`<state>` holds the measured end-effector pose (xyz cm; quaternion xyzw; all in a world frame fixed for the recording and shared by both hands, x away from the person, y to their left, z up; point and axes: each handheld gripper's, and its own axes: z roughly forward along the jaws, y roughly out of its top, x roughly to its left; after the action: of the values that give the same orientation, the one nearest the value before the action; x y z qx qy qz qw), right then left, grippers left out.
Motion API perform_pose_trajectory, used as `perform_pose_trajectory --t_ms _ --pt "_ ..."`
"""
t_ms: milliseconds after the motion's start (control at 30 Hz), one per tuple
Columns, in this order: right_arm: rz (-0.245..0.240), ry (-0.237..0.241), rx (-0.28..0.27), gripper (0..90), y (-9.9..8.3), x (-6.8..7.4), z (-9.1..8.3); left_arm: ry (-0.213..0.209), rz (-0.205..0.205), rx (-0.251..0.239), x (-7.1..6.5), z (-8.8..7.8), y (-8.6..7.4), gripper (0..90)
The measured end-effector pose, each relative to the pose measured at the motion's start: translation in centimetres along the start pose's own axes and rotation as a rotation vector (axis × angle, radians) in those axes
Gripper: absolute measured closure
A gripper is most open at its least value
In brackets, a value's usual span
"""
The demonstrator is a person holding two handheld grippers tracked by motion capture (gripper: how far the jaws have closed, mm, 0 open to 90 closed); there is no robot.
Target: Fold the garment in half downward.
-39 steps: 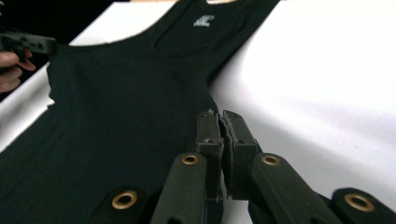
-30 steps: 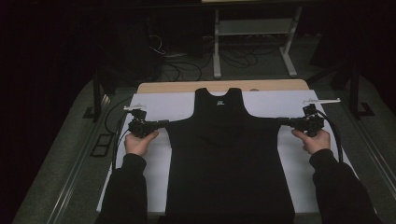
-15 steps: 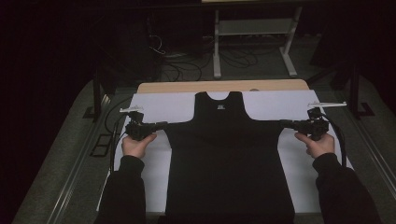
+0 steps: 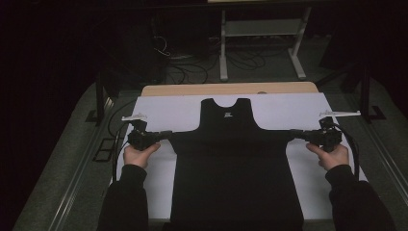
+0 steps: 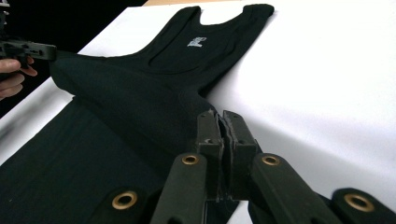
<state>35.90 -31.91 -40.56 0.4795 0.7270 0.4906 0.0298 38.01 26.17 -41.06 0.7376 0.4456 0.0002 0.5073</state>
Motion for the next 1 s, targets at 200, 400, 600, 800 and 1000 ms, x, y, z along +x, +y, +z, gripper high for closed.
perform_pose_trajectory --t_ms 200,400,600,800,1000 --pt "0.001 0.009 0.007 85.2 -0.9 0.7 -0.7 -0.004 -0.003 0.014 -0.7 -0.5 -0.9 86.7" --pt "0.014 0.017 0.022 85.2 -2.2 1.3 -1.3 -0.026 0.002 0.043 -1.2 -0.9 -2.0 86.5" --pt "0.018 0.019 0.040 85.1 -3.3 1.8 -1.8 -0.045 -0.001 0.073 -1.8 -1.2 -3.1 86.5" --pt "0.034 0.019 0.078 85.1 -4.3 1.9 -1.8 -0.046 0.004 0.084 -2.1 -1.5 -3.7 86.6" --pt "0.039 0.020 0.103 85.1 -5.0 2.2 -2.0 -0.052 0.012 0.127 -2.5 -1.5 -4.5 86.5"
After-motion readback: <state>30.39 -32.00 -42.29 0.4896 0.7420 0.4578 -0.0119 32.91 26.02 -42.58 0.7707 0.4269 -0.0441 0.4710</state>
